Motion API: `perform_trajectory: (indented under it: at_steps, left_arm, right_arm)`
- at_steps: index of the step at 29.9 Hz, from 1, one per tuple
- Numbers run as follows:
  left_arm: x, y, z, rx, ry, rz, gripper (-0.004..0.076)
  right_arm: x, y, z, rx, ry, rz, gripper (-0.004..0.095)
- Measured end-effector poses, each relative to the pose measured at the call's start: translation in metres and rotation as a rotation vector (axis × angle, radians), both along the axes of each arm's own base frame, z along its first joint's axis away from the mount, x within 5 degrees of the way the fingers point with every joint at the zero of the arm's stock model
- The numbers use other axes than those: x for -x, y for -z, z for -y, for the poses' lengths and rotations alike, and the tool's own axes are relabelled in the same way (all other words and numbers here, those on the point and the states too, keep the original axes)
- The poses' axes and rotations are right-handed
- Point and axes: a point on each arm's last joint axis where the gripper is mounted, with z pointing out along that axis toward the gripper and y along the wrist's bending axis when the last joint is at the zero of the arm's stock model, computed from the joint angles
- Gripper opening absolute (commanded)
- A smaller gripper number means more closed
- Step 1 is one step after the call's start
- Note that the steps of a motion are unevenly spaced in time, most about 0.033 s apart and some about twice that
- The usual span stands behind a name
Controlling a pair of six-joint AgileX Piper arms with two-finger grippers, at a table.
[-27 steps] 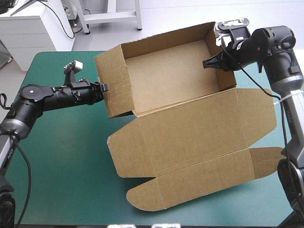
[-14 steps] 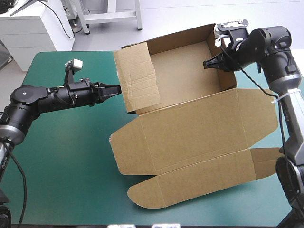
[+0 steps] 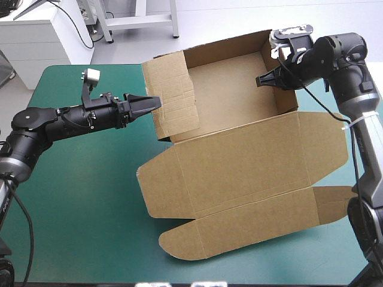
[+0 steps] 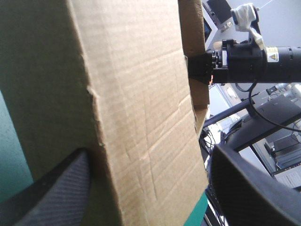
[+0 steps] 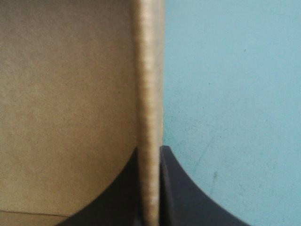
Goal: Fold the box
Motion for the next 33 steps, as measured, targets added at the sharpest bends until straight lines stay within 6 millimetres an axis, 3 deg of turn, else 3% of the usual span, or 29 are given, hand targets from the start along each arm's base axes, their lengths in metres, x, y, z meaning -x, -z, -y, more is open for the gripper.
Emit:
perform_trajectory:
  at_steps: [14, 19, 23, 33]
  left_arm:
    - [-0.010, -0.001, -0.003, 0.012, -0.137, -0.008, 0.0409]
    - [-0.008, 0.005, 0.016, -0.084, -0.129, -0.037, 0.0410]
    - [-0.004, 0.000, 0.036, -0.194, -0.128, -0.029, 0.0410]
    - [0.000, 0.005, 0.058, -0.384, -0.261, -0.082, 0.0409]
  right_arm:
    - [0.000, 0.000, 0.000, -0.009, 0.003, -0.002, 0.0001]
    - [0.002, -0.001, -0.005, 0.020, 0.002, 0.005, 0.0002]
    - [0.007, -0.003, -0.020, 0.088, 0.001, 0.033, 0.0001]
    - [0.025, -0.020, -0.052, 0.201, 0.023, 0.143, 0.0001]
